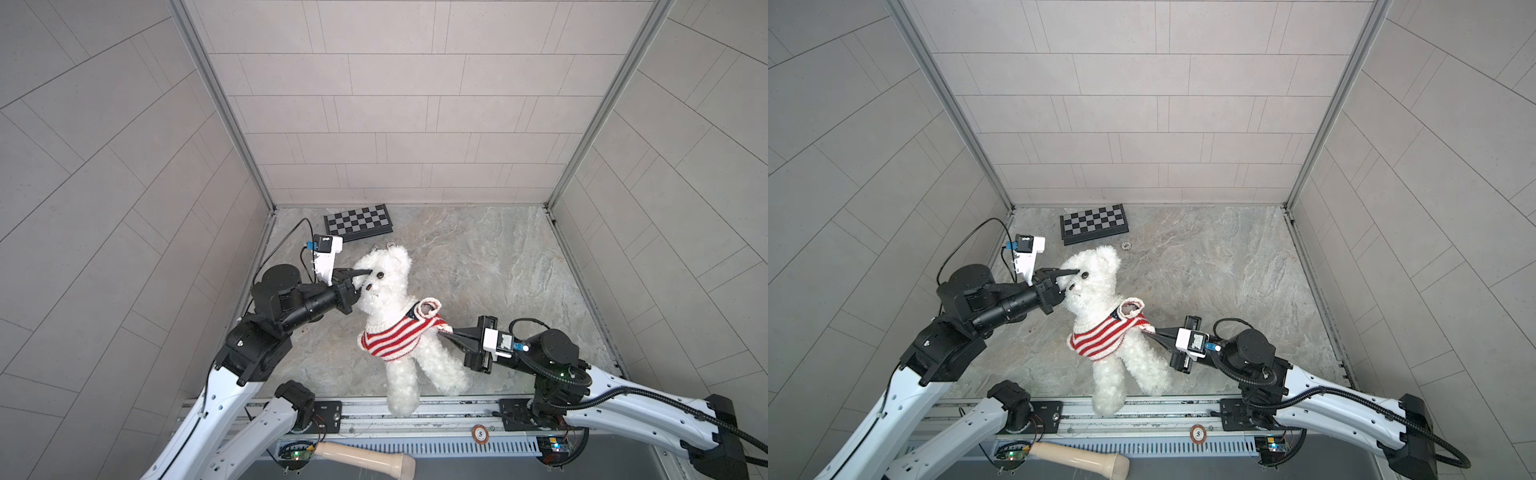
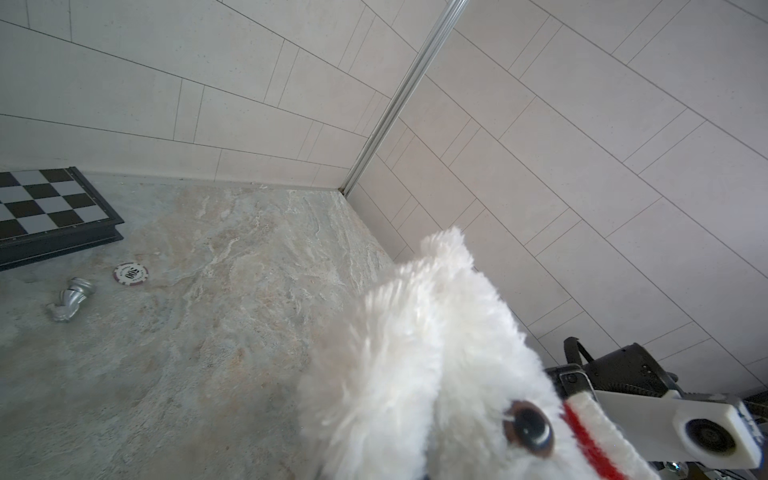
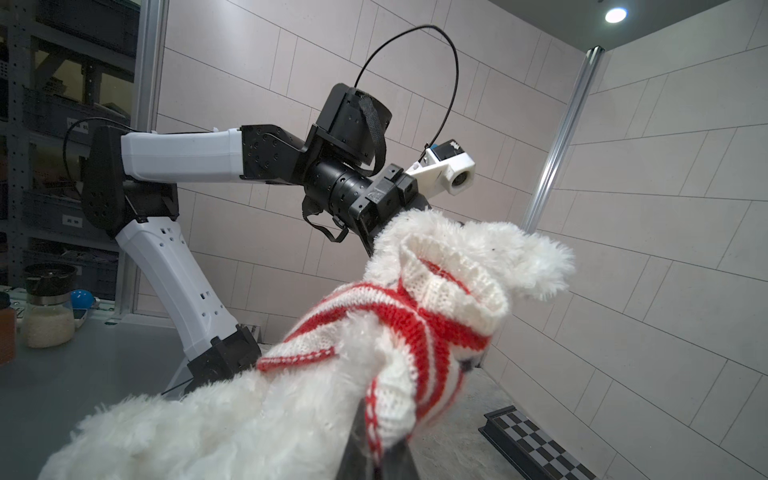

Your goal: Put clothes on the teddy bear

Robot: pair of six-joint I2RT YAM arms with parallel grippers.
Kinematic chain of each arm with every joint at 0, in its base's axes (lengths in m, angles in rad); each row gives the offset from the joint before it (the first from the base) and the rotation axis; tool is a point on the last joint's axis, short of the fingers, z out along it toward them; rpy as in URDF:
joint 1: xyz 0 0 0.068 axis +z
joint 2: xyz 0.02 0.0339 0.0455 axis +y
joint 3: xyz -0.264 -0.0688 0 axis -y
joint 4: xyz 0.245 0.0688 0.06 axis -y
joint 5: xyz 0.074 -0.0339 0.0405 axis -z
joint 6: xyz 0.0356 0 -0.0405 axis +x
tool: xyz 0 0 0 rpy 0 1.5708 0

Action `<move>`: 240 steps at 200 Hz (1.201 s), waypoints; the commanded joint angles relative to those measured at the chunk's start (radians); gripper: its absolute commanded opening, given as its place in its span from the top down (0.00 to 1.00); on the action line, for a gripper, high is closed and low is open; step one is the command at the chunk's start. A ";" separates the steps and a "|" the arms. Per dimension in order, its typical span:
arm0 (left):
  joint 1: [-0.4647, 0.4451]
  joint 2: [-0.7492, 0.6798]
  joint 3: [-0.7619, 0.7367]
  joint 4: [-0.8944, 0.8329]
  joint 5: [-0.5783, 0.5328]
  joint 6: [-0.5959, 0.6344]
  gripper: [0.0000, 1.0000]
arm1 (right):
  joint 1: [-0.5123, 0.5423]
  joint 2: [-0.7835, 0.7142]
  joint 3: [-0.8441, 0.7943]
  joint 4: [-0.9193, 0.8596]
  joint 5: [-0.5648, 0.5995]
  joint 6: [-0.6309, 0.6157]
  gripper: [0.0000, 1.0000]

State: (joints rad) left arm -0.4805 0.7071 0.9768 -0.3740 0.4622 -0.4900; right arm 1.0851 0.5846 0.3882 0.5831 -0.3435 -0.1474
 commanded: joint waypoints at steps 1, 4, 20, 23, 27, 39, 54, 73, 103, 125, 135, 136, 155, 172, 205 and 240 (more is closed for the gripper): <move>0.000 -0.006 0.029 -0.052 -0.133 0.061 1.00 | 0.009 -0.057 0.020 0.078 -0.059 -0.006 0.97; 0.002 -0.007 0.027 -0.052 -0.142 0.059 1.00 | 0.009 -0.065 0.021 0.070 -0.058 -0.009 0.97; 0.002 -0.023 0.017 -0.038 -0.185 0.042 1.00 | 0.009 -0.112 0.020 0.006 -0.052 -0.027 0.97; 0.003 -0.029 0.014 -0.031 -0.190 0.035 1.00 | 0.009 -0.120 0.020 -0.009 -0.044 -0.033 0.97; 0.002 -0.034 0.009 -0.021 -0.195 0.027 1.00 | 0.009 -0.128 0.021 -0.030 -0.036 -0.043 0.97; 0.002 -0.047 -0.007 0.014 -0.203 0.004 1.00 | 0.011 -0.141 0.029 -0.099 -0.010 -0.084 0.97; 0.002 -0.054 -0.022 0.054 -0.190 -0.016 1.00 | 0.017 -0.129 0.040 -0.173 0.028 -0.149 0.95; -0.002 -0.044 -0.022 0.081 -0.147 -0.019 1.00 | 0.022 -0.076 0.047 -0.185 0.126 -0.162 0.87; -0.005 -0.047 -0.042 0.092 -0.118 -0.024 1.00 | 0.022 -0.002 0.093 -0.145 0.184 -0.077 0.70; -0.004 -0.072 -0.078 0.147 -0.132 -0.057 1.00 | 0.022 -0.013 0.082 -0.138 0.271 -0.004 0.68; -0.004 -0.075 -0.095 0.185 -0.127 -0.089 1.00 | 0.022 -0.021 0.079 -0.165 0.316 0.039 0.66; -0.004 -0.077 -0.097 0.190 -0.127 -0.094 1.00 | 0.022 -0.021 0.079 -0.171 0.320 0.043 0.66; -0.004 -0.078 -0.119 0.279 -0.124 -0.193 1.00 | 0.022 -0.002 0.068 -0.220 0.379 0.135 0.67; -0.004 -0.089 -0.144 0.402 -0.125 -0.313 1.00 | 0.022 0.021 0.007 -0.133 0.396 0.270 0.65; -0.005 -0.093 -0.148 0.545 -0.103 -0.446 1.00 | 0.021 0.055 -0.064 0.049 0.392 0.491 0.61; -0.013 -0.088 -0.168 0.637 -0.089 -0.493 1.00 | 0.021 0.131 -0.036 0.089 0.350 0.564 0.60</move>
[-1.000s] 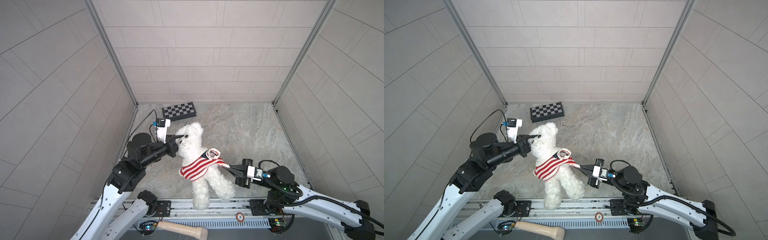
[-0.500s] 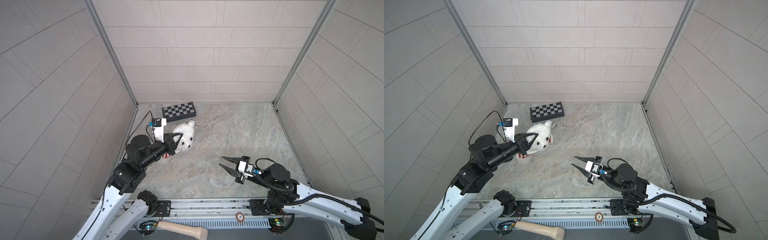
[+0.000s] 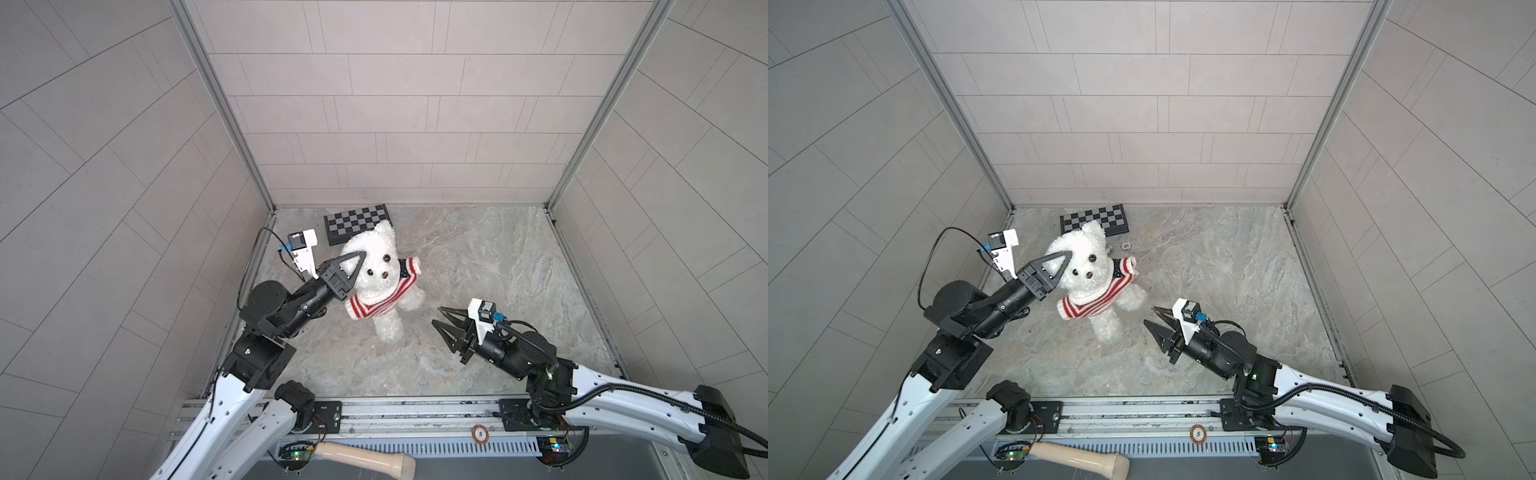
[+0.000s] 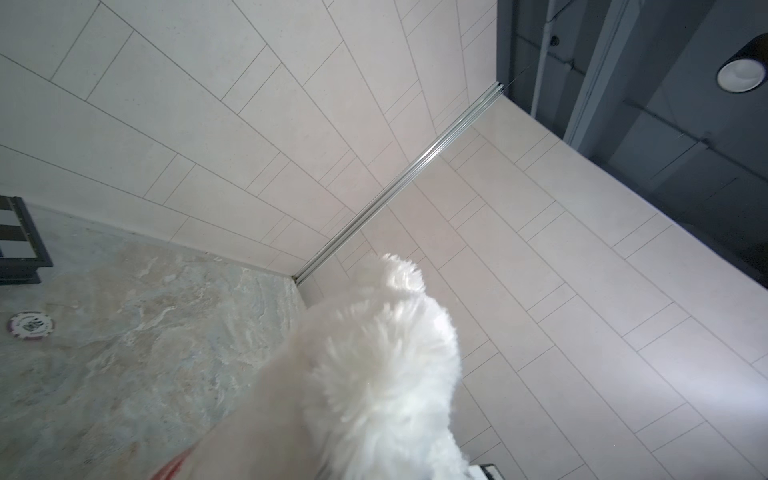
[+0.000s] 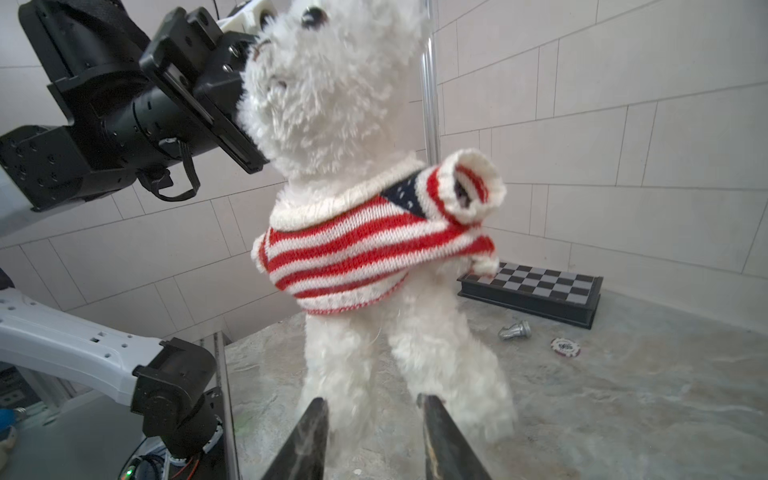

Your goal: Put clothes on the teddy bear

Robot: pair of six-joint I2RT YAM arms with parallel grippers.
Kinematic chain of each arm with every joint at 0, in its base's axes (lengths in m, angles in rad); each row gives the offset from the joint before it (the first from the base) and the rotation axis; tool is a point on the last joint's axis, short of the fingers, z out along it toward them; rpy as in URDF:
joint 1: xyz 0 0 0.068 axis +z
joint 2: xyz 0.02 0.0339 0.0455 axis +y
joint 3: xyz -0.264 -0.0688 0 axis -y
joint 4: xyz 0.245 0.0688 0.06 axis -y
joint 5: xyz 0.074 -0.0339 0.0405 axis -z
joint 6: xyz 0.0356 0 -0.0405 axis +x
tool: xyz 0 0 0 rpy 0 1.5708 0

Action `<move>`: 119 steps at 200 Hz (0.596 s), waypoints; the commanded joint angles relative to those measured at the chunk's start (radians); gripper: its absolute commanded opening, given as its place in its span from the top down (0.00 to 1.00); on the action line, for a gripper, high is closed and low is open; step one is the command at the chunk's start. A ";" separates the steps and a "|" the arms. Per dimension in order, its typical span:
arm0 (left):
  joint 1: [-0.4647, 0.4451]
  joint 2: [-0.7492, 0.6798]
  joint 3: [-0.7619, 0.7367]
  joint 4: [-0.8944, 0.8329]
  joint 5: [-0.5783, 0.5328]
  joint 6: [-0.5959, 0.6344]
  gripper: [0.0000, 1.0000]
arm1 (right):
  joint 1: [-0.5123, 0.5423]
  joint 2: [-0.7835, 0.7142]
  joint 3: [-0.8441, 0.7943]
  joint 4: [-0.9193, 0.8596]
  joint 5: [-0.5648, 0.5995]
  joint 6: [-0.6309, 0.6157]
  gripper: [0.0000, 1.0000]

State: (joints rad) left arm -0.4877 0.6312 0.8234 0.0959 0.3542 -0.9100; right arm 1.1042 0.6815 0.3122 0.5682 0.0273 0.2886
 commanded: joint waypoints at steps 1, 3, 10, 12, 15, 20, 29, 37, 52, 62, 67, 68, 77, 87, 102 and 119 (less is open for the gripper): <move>-0.006 -0.013 -0.015 0.168 0.019 -0.072 1.00 | 0.002 0.038 0.042 0.104 -0.021 0.130 0.60; -0.006 -0.014 -0.017 0.169 0.019 -0.073 1.00 | 0.002 0.043 0.045 0.104 -0.022 0.133 0.60; -0.006 -0.016 -0.020 0.175 0.019 -0.073 1.00 | 0.000 0.063 0.057 0.104 -0.019 0.155 0.61; -0.006 -0.016 -0.021 0.179 0.021 -0.075 1.00 | 0.000 0.067 0.060 0.106 -0.014 0.163 0.61; -0.006 -0.016 -0.024 0.184 0.023 -0.077 1.00 | -0.003 0.074 0.063 0.111 -0.008 0.178 0.62; -0.006 -0.019 -0.028 0.194 0.025 -0.081 1.00 | -0.009 0.086 0.064 0.127 0.001 0.211 0.62; -0.006 -0.017 -0.034 0.212 0.031 -0.087 1.00 | -0.027 0.110 0.065 0.164 0.014 0.277 0.62; -0.006 -0.016 -0.039 0.224 0.038 -0.090 1.00 | -0.049 0.131 0.069 0.198 -0.001 0.330 0.62; -0.039 -0.012 -0.043 0.242 0.045 -0.094 1.00 | -0.082 0.165 0.077 0.265 -0.035 0.412 0.62; -0.041 -0.006 -0.043 0.253 0.053 -0.095 1.00 | -0.096 0.181 0.080 0.306 -0.047 0.445 0.62; -0.042 -0.003 -0.043 0.259 0.058 -0.094 1.00 | -0.103 0.185 0.080 0.319 -0.047 0.461 0.62; -0.043 -0.004 -0.043 0.259 0.060 -0.093 1.00 | -0.105 0.187 0.080 0.323 -0.047 0.464 0.62; -0.046 0.004 -0.041 0.270 0.071 -0.094 1.00 | -0.117 0.192 0.079 0.344 -0.048 0.486 0.62; -0.046 0.007 -0.040 0.278 0.082 -0.095 1.00 | -0.135 0.198 0.083 0.350 -0.054 0.507 0.62; -0.054 0.010 -0.040 0.292 0.090 -0.094 1.00 | -0.155 0.211 0.091 0.359 -0.071 0.530 0.62; -0.061 0.015 -0.041 0.304 0.102 -0.094 1.00 | -0.168 0.235 0.098 0.387 -0.079 0.549 0.62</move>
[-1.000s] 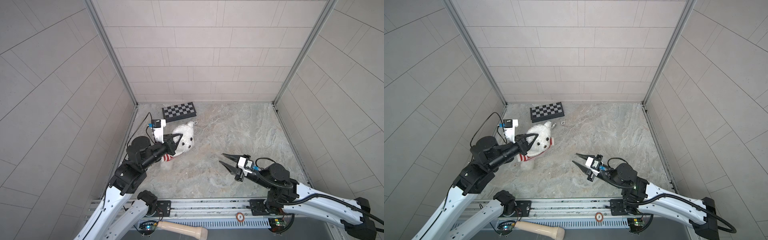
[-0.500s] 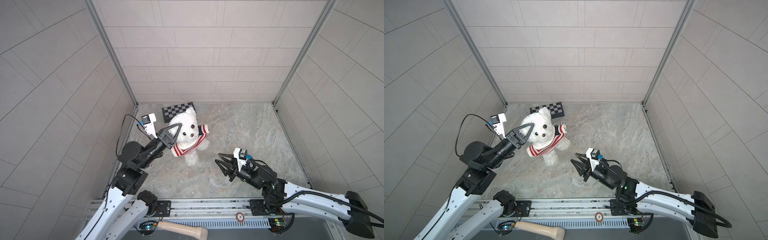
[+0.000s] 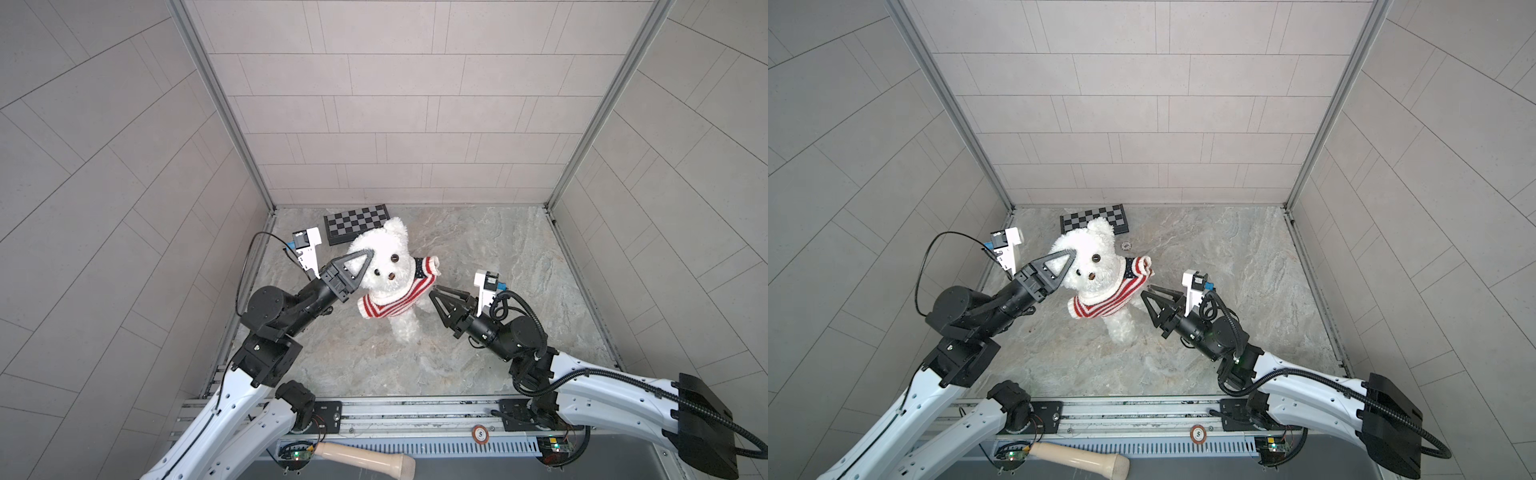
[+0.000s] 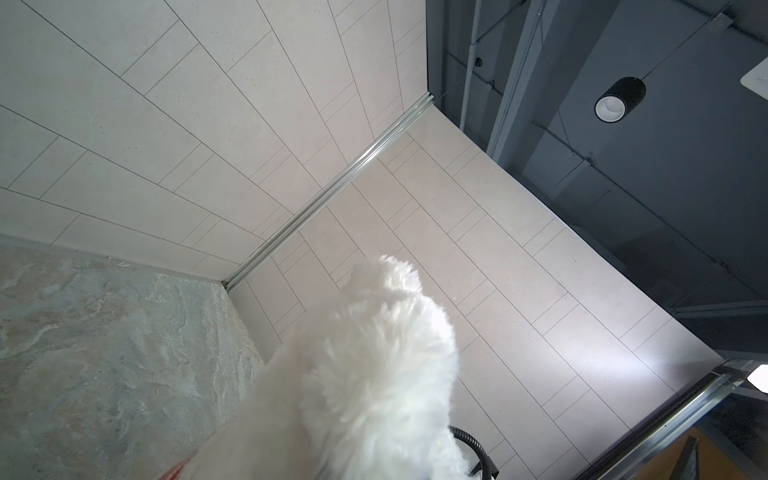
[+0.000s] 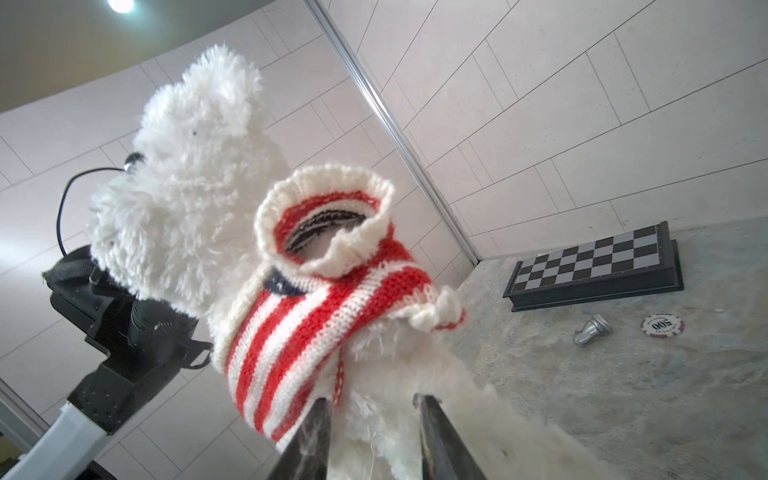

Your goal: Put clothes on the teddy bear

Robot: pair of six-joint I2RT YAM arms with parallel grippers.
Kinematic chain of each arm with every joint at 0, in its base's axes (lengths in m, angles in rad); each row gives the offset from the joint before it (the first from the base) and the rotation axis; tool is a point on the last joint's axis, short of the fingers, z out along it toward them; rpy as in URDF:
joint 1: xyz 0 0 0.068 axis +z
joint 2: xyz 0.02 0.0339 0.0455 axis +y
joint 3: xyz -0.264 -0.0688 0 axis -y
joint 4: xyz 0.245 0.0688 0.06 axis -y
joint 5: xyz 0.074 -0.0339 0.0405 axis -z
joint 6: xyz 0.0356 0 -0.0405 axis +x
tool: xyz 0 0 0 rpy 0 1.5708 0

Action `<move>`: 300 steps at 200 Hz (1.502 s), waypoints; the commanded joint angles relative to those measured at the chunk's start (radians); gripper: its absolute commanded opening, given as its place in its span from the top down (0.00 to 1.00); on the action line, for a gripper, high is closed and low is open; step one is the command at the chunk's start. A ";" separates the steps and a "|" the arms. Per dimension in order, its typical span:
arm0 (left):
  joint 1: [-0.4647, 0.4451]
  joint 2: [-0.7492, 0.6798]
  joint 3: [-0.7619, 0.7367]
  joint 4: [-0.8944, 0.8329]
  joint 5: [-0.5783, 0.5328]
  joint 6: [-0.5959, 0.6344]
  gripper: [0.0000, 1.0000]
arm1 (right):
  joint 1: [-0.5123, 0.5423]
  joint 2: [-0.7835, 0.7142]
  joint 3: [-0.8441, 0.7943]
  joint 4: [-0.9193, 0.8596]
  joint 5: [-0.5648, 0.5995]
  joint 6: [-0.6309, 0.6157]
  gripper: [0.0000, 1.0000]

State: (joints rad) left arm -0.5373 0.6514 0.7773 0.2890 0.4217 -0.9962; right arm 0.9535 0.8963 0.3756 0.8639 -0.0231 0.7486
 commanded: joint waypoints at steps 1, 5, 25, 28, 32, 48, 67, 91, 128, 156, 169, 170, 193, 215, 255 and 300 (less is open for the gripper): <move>-0.012 -0.004 0.005 0.111 0.035 -0.007 1.00 | -0.019 0.024 0.035 0.094 -0.030 0.090 0.62; -0.016 -0.002 0.007 0.111 0.036 -0.006 1.00 | -0.022 0.031 0.039 0.104 -0.035 0.095 0.62; -0.028 0.002 0.010 0.107 0.038 0.002 1.00 | -0.035 0.073 0.059 0.162 -0.074 0.116 0.63; -0.029 0.004 0.010 0.107 0.038 0.002 1.00 | -0.035 0.078 0.064 0.166 -0.078 0.119 0.63; -0.030 0.004 0.010 0.105 0.040 0.003 1.00 | -0.036 0.084 0.071 0.171 -0.084 0.120 0.63; -0.036 0.007 0.008 0.106 0.043 0.006 1.00 | -0.036 0.107 0.092 0.183 -0.095 0.124 0.63; -0.047 0.007 0.005 0.105 0.037 0.011 1.00 | -0.038 0.133 0.114 0.202 -0.112 0.131 0.64; -0.049 0.007 -0.002 0.098 0.034 0.014 1.00 | -0.037 0.153 0.129 0.218 -0.131 0.130 0.67; -0.049 -0.004 0.006 0.073 0.023 0.027 1.00 | -0.038 0.112 0.081 0.198 -0.107 0.098 0.94; -0.049 -0.011 0.026 0.034 0.019 0.048 1.00 | -0.038 0.002 0.054 0.039 -0.083 0.034 0.97; -0.049 -0.012 0.032 0.023 0.017 0.055 1.00 | -0.038 -0.062 0.039 -0.054 -0.051 -0.001 0.94; -0.049 -0.012 0.033 0.024 0.017 0.055 1.00 | -0.038 -0.066 0.038 -0.063 -0.049 -0.004 0.93; -0.049 -0.005 0.035 0.033 0.025 0.052 1.00 | -0.038 -0.146 0.045 -0.194 -0.029 -0.056 0.71; -0.049 -0.001 0.022 0.058 0.026 0.039 1.00 | -0.036 -0.149 0.078 -0.252 -0.060 -0.067 0.56; -0.049 0.008 0.016 0.070 0.022 0.027 1.00 | -0.035 -0.070 0.072 -0.173 -0.081 -0.025 0.55; -0.049 0.006 0.010 0.000 0.014 0.078 1.00 | -0.034 -0.049 0.084 -0.143 -0.089 -0.022 0.49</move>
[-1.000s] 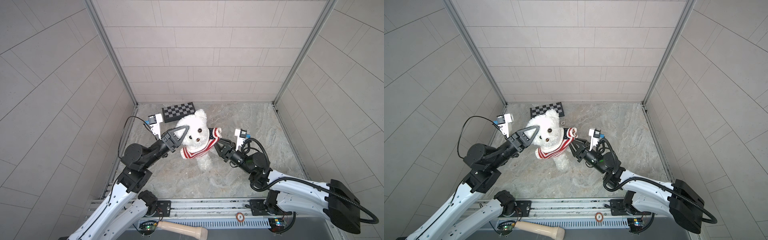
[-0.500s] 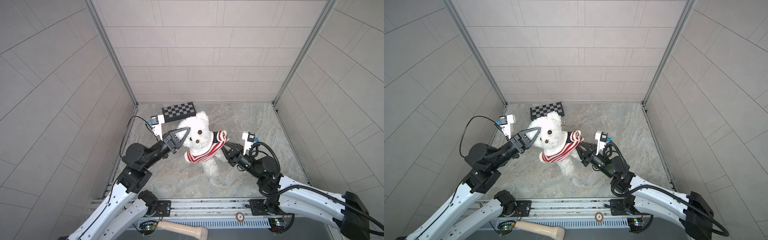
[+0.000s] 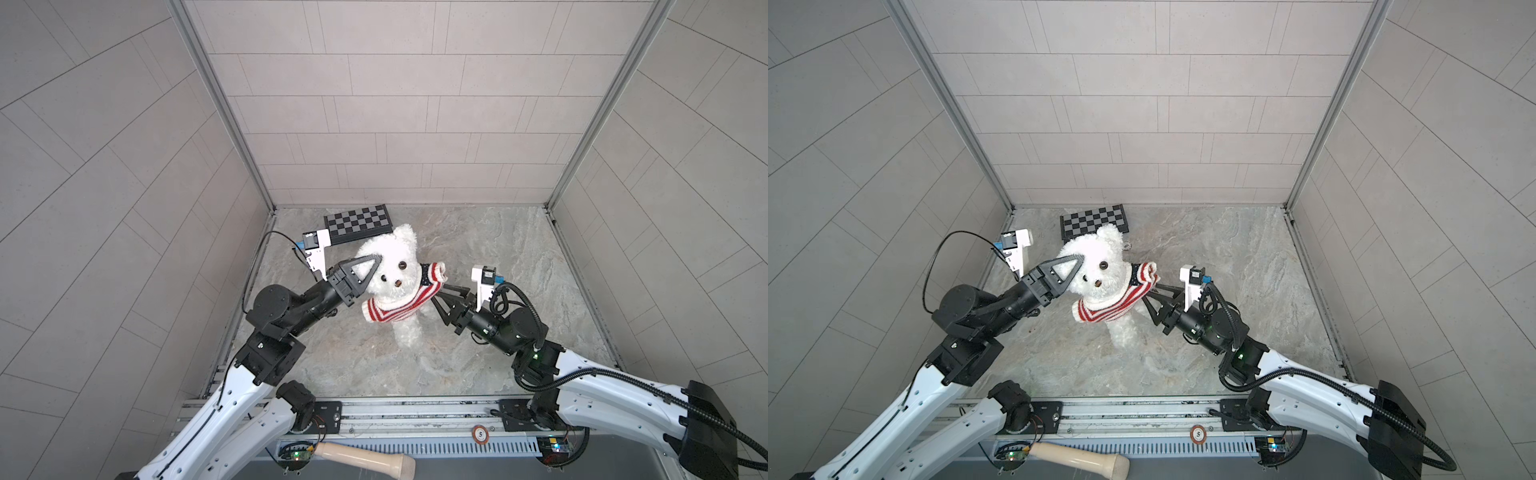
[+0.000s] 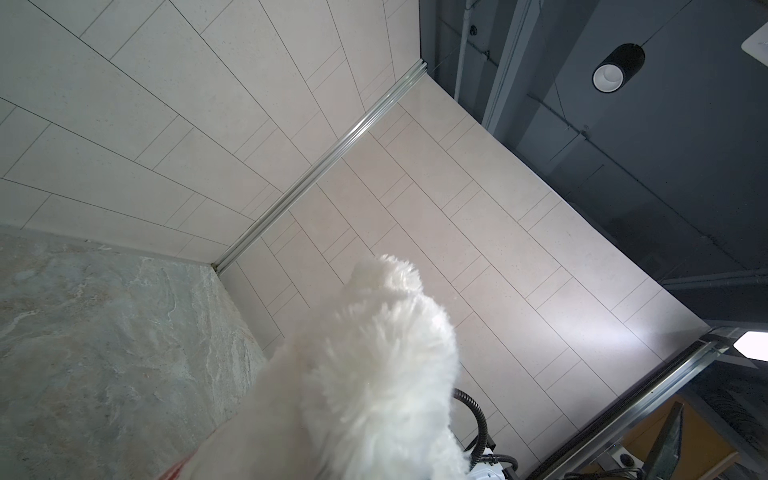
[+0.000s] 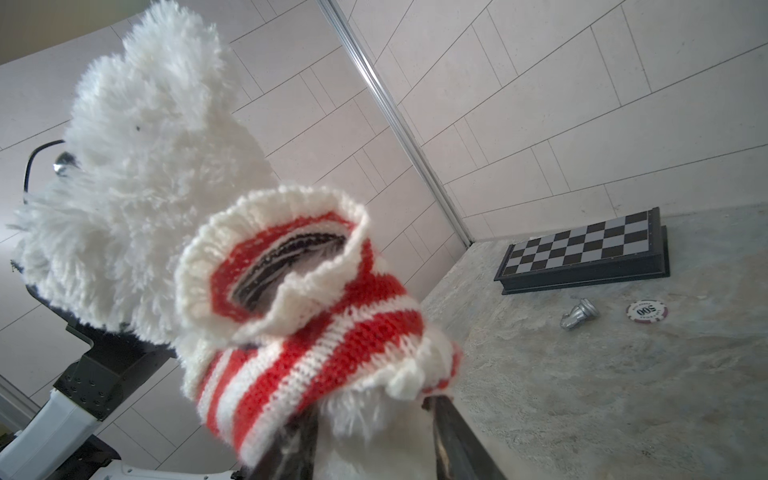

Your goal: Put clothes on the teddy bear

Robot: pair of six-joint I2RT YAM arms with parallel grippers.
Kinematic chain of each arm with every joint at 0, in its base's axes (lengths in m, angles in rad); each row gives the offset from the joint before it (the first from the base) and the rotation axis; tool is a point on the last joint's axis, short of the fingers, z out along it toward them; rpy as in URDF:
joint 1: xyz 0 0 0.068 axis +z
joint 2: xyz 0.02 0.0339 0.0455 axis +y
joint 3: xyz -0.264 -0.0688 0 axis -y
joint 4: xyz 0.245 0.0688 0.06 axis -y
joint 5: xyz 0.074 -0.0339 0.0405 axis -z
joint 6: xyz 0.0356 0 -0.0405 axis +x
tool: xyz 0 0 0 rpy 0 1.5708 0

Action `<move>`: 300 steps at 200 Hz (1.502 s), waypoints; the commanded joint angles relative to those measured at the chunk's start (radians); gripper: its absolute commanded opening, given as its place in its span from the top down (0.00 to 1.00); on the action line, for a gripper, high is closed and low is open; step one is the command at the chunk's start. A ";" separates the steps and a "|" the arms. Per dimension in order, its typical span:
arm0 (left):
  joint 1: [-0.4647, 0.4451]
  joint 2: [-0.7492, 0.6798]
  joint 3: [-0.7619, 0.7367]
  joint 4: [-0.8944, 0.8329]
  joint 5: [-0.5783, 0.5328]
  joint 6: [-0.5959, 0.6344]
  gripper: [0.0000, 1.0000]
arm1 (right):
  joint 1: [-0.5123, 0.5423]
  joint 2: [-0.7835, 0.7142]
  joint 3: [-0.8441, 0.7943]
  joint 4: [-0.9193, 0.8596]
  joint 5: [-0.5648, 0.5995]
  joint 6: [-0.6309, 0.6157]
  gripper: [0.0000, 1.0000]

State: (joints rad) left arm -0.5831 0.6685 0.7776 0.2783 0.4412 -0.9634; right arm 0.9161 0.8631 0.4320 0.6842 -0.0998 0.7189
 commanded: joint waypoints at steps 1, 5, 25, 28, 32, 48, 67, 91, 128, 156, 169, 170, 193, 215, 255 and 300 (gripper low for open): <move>-0.003 -0.012 0.010 0.008 -0.006 0.047 1.00 | 0.004 -0.015 0.029 0.035 -0.012 0.007 0.49; -0.003 -0.011 0.011 0.000 -0.008 0.054 1.00 | 0.003 -0.016 0.035 0.028 -0.014 0.006 0.49; -0.003 0.000 0.001 0.015 -0.011 0.053 1.00 | 0.003 -0.009 0.047 0.021 -0.019 0.012 0.50; -0.003 0.002 0.000 0.019 -0.010 0.051 1.00 | 0.003 -0.005 0.046 0.026 -0.020 0.017 0.50; -0.003 0.005 -0.002 0.025 -0.012 0.048 1.00 | 0.004 -0.001 0.044 0.034 -0.021 0.024 0.50; -0.003 0.015 -0.007 0.047 -0.017 0.042 1.00 | 0.003 0.022 0.036 0.081 -0.023 0.062 0.48; -0.003 0.020 -0.022 0.055 -0.043 0.039 1.00 | 0.003 0.059 0.034 0.143 -0.041 0.116 0.46; -0.003 0.026 -0.040 0.059 -0.086 0.055 1.00 | 0.001 0.112 0.036 0.231 -0.069 0.195 0.43; -0.003 0.044 -0.053 0.086 -0.096 0.060 1.00 | -0.001 0.165 0.040 0.300 -0.083 0.234 0.47; -0.003 0.035 -0.058 0.069 -0.108 0.066 1.00 | -0.002 0.171 0.039 0.298 -0.081 0.232 0.58; -0.003 0.027 -0.058 0.058 -0.111 0.068 1.00 | -0.003 0.161 0.032 0.300 -0.076 0.238 0.61; -0.003 0.027 -0.058 0.058 -0.111 0.069 1.00 | -0.003 0.160 0.031 0.300 -0.077 0.237 0.62; -0.003 0.022 -0.061 0.056 -0.114 0.068 1.00 | -0.008 0.127 0.007 0.302 -0.087 0.235 0.73; -0.003 0.029 -0.062 0.066 -0.113 0.063 1.00 | -0.018 0.088 -0.010 0.267 -0.096 0.235 0.76; -0.003 0.031 -0.067 0.083 -0.111 0.058 1.00 | -0.025 0.023 -0.033 0.162 -0.079 0.220 0.51; -0.003 0.025 -0.067 0.098 -0.117 0.053 1.00 | -0.025 -0.028 -0.065 0.073 -0.049 0.221 0.49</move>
State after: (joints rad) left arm -0.5831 0.7052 0.7116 0.3038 0.3305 -0.9161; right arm 0.8936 0.8597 0.3779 0.7979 -0.1623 0.9348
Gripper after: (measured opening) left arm 0.114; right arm 0.513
